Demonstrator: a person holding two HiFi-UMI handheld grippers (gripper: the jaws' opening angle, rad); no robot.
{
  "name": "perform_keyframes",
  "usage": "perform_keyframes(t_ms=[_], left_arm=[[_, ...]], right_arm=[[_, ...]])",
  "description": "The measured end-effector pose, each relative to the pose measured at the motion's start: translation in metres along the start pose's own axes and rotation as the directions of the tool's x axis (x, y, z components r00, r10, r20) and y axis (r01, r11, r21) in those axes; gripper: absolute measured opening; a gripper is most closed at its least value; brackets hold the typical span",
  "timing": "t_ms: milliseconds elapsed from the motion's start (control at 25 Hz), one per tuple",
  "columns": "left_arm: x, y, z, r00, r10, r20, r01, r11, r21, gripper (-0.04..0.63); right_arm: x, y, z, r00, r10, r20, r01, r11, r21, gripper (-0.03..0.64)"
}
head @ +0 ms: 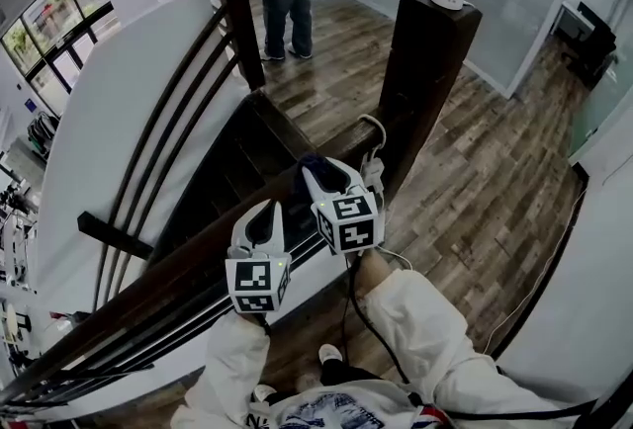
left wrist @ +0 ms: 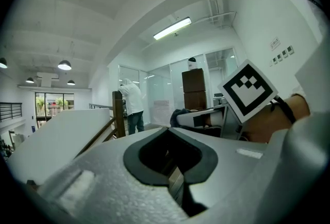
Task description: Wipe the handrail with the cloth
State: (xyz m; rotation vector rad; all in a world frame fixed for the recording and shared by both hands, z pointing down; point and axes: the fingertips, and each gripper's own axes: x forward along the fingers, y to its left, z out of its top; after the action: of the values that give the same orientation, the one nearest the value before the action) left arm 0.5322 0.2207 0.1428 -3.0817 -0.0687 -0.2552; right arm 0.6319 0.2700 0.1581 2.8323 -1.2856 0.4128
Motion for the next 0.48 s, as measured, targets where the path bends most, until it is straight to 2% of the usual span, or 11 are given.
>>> perform_keyframes(t_ms=[200, 480], left_arm=[[0.010, -0.013, 0.010, 0.999, -0.037, 0.015, 0.037, 0.999, -0.003, 0.000], [0.014, -0.019, 0.018, 0.998, -0.051, 0.022, 0.052, 0.998, -0.024, 0.000]], right_arm=[[0.006, -0.035, 0.009, 0.998, -0.058, 0.000, 0.058, 0.998, -0.026, 0.146], [0.011, -0.052, 0.013, 0.995, -0.103, -0.003, 0.102, 0.993, -0.058, 0.146]])
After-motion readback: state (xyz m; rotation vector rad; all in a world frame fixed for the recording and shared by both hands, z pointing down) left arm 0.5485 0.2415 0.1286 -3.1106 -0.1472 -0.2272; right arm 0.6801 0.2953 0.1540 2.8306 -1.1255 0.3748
